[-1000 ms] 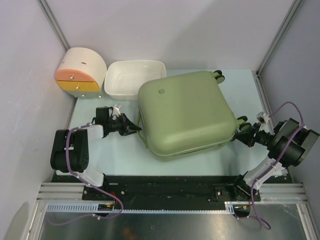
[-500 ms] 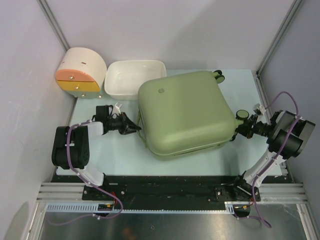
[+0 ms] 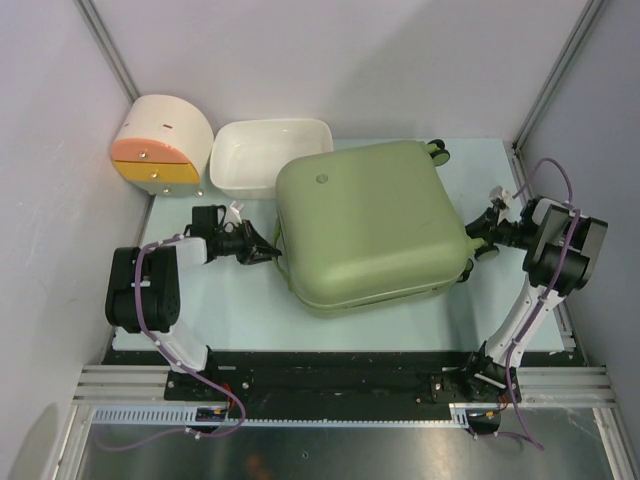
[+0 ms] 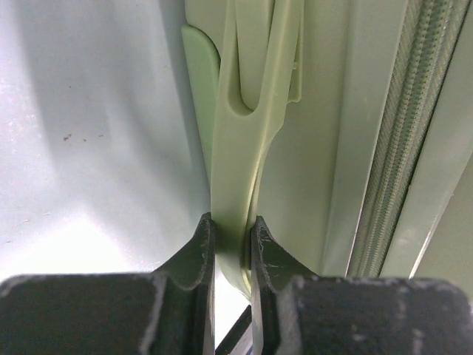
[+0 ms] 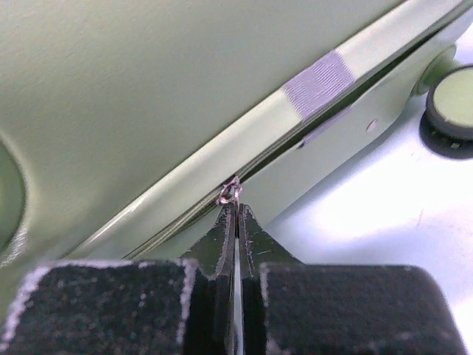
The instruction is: Open, take out, and arrange the luggage
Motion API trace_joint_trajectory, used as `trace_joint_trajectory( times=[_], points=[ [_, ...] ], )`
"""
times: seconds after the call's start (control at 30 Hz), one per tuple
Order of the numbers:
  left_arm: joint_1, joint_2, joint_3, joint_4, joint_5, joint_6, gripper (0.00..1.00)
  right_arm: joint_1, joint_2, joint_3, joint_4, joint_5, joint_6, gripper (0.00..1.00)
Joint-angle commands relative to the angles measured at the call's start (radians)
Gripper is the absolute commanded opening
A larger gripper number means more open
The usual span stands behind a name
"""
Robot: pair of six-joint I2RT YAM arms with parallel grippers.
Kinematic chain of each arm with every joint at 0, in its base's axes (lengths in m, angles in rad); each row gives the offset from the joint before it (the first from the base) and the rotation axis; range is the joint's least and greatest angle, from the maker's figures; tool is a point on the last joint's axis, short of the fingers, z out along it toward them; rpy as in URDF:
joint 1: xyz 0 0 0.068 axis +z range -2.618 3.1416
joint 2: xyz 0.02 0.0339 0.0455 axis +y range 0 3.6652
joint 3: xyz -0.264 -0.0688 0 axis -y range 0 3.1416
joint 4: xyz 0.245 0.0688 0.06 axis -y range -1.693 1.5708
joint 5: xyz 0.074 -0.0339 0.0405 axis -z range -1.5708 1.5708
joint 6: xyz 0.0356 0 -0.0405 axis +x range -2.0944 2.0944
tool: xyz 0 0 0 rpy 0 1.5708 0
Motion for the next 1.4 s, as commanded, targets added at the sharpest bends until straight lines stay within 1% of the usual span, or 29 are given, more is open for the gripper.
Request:
trace_joint_trajectory(
  times=[0.0, 0.1, 0.27, 0.43, 0.63, 0.77, 0.8, 0.9, 0.93, 1.03, 1.07, 1.1, 1.13, 1.17, 1.23, 1.27, 1.37],
  points=[
    [0.014, 0.033, 0.037, 0.077, -0.247, 0.094, 0.00, 0.036, 0.043, 0.105, -0.107, -0.222, -0.604, 0.00],
    [0.010, 0.033, 0.037, 0.077, -0.246, 0.099, 0.00, 0.064, 0.055, 0.138, -0.108, -0.216, -0.595, 0.00],
    [-0.001, 0.034, 0.052, 0.075, -0.238, 0.112, 0.00, 0.104, 0.078, 0.195, -0.107, -0.199, -0.506, 0.00],
    [-0.010, 0.013, 0.066, 0.072, -0.205, 0.155, 0.00, 0.161, 0.057, 0.163, -0.107, -0.168, -0.488, 0.00],
    [-0.010, -0.064, 0.042, 0.057, -0.177, 0.195, 0.00, 0.208, 0.026, 0.080, -0.107, -0.118, -0.512, 0.00],
    [0.005, -0.078, 0.044, 0.037, -0.163, 0.203, 0.00, 0.256, -0.032, 0.004, -0.107, -0.092, -0.517, 0.00],
    [0.009, -0.075, 0.051, 0.028, -0.163, 0.224, 0.00, 0.265, -0.046, -0.031, -0.105, -0.087, -0.518, 0.00],
    [0.020, -0.049, 0.101, -0.021, -0.142, 0.278, 0.00, 0.305, -0.103, -0.085, -0.105, -0.075, -0.502, 0.00],
    [0.022, -0.038, 0.142, -0.065, -0.140, 0.292, 0.00, 0.313, -0.117, -0.126, -0.105, -0.073, -0.506, 0.00],
    [0.036, -0.003, 0.199, -0.121, -0.138, 0.335, 0.01, 0.333, -0.160, -0.199, -0.105, -0.038, -0.532, 0.00],
    [0.046, 0.005, 0.212, -0.130, -0.139, 0.344, 0.04, 0.333, -0.170, -0.214, -0.105, -0.030, -0.529, 0.00],
    [0.052, 0.014, 0.222, -0.138, -0.132, 0.356, 0.13, 0.331, -0.180, -0.225, -0.105, -0.024, -0.523, 0.00],
    [0.059, 0.016, 0.238, -0.152, -0.131, 0.358, 0.19, 0.333, -0.206, -0.237, -0.104, -0.018, -0.523, 0.00],
    [0.069, 0.016, 0.245, -0.155, -0.122, 0.362, 0.32, 0.334, -0.223, -0.275, -0.102, -0.006, -0.553, 0.00],
    [0.075, 0.011, 0.273, -0.187, -0.109, 0.382, 0.42, 0.340, -0.268, -0.299, -0.105, 0.006, -0.572, 0.00],
    [0.075, 0.010, 0.285, -0.201, -0.106, 0.393, 0.51, 0.343, -0.281, -0.309, -0.107, 0.011, -0.567, 0.00],
    [0.074, -0.002, 0.310, -0.231, -0.085, 0.447, 0.56, 0.365, -0.312, -0.314, -0.107, -0.024, -0.581, 0.00]
  ],
)
